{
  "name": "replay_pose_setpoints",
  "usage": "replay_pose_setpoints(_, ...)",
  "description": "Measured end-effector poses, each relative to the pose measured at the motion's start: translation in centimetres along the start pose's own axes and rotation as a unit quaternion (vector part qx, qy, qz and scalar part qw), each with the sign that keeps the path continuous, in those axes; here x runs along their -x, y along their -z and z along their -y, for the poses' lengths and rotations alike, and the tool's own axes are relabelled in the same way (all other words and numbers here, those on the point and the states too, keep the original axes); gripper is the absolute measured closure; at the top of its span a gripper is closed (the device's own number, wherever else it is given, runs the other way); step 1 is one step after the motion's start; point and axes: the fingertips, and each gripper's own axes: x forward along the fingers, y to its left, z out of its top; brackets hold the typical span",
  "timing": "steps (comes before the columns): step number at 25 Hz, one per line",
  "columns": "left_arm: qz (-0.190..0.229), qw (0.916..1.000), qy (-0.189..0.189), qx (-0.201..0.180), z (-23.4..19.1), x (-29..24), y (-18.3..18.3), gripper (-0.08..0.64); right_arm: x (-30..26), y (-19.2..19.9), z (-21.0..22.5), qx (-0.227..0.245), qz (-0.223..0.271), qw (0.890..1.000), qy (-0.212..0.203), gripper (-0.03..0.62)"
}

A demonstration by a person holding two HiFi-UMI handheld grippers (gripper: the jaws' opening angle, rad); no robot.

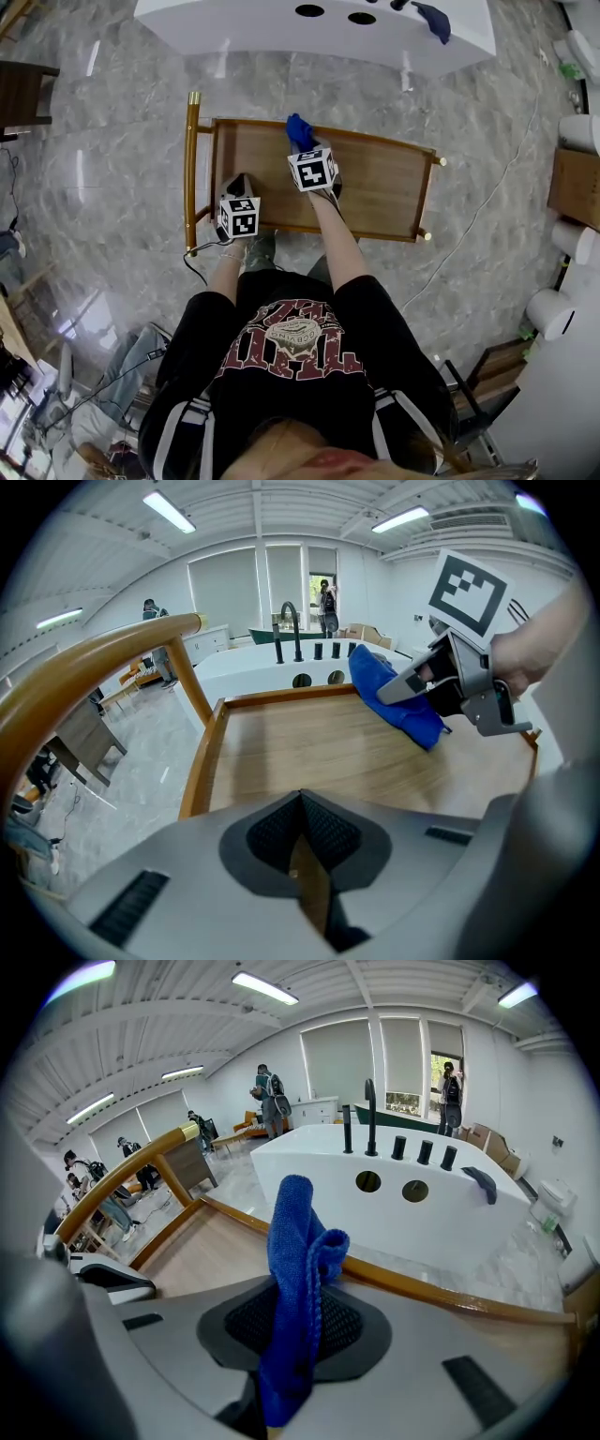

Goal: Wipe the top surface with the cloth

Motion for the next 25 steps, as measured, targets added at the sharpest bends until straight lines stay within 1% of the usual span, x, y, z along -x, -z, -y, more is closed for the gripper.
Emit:
replay_pose_setpoints(5,0.0,1.0,-0.004,-0.005,0.4,-0.3,-0.5,0.512,0.4,0.2,1.7,-0.01,0.003,1.0,0.006,0.503)
replay_pose_setpoints(12,0.002,0.9999,-0.01,-0.013,0.3,-0.3,-0.5,0.512,0.9,0.7,2.9,-0.016,0.003,1.0,0.012,0.502)
replay_pose_setpoints(21,0.001,0.9997,-0.017,-0.015,0.3,-0.6,-0.8,0.512,1.4,1.3,4.8,-0.024,-0.001,0.999,0.021,0.502)
replay_pose_setpoints(25,0.002,0.9996,-0.023,-0.013,0.2,-0.3,-0.4,0.512,2.2,2.0,5.5,-0.027,-0.001,0.999,0.028,0.502)
